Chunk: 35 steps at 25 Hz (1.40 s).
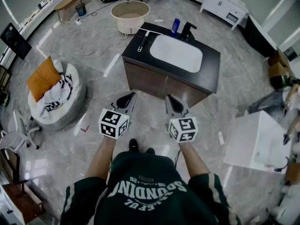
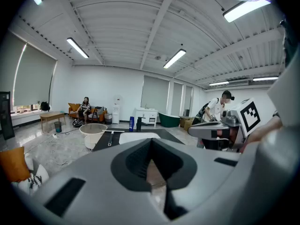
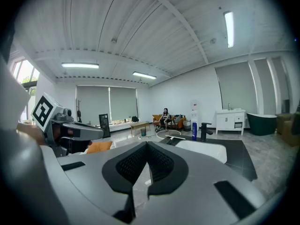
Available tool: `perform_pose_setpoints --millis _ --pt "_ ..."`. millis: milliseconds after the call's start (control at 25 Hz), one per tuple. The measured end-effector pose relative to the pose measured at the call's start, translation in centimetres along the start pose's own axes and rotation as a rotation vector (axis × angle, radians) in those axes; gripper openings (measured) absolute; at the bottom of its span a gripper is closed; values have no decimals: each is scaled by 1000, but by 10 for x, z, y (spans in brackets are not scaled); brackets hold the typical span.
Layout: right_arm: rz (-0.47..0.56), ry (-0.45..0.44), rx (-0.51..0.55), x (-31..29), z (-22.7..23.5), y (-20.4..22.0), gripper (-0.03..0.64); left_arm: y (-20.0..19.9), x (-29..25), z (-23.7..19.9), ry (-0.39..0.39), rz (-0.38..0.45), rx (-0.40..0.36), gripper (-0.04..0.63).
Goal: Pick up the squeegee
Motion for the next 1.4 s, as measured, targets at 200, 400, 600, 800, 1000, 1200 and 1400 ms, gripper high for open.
perform_pose_setpoints --millis 200,400,600,800,1000,1200,1400 --pt "-7 -10 -23 -3 -2 0 2 1 1 -4 7 12 4 2" --pt "-28 26 -7 -14 -4 0 2 3 -1 -11 28 19 -22 2" --pt "-15 52 -9 -23 -6 0 2 4 -4 -25 24 28 -3 2" --pt "-2 62 -14 -37 -6 0 2 9 -11 -42 33 15 1 2" --pt "-4 84 -30 -50 -9 -1 2 9 -17 -59 51 14 -3 2" --pt "-6 64 -34 -61 -23 -4 2 10 -21 -76 76 15 -17 2" --pt "-26 50 -102 -72 -24 5 2 13 -30 -86 89 5 -18 2"
Point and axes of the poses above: the fingertips, and each gripper's own axes: x backward along the fingers, z to its right, y out of its underside, the point moved 9 cm from there along x, backward along the fingers, and after that the axes turned 12 degrees about -y, right-handed, at the moved point
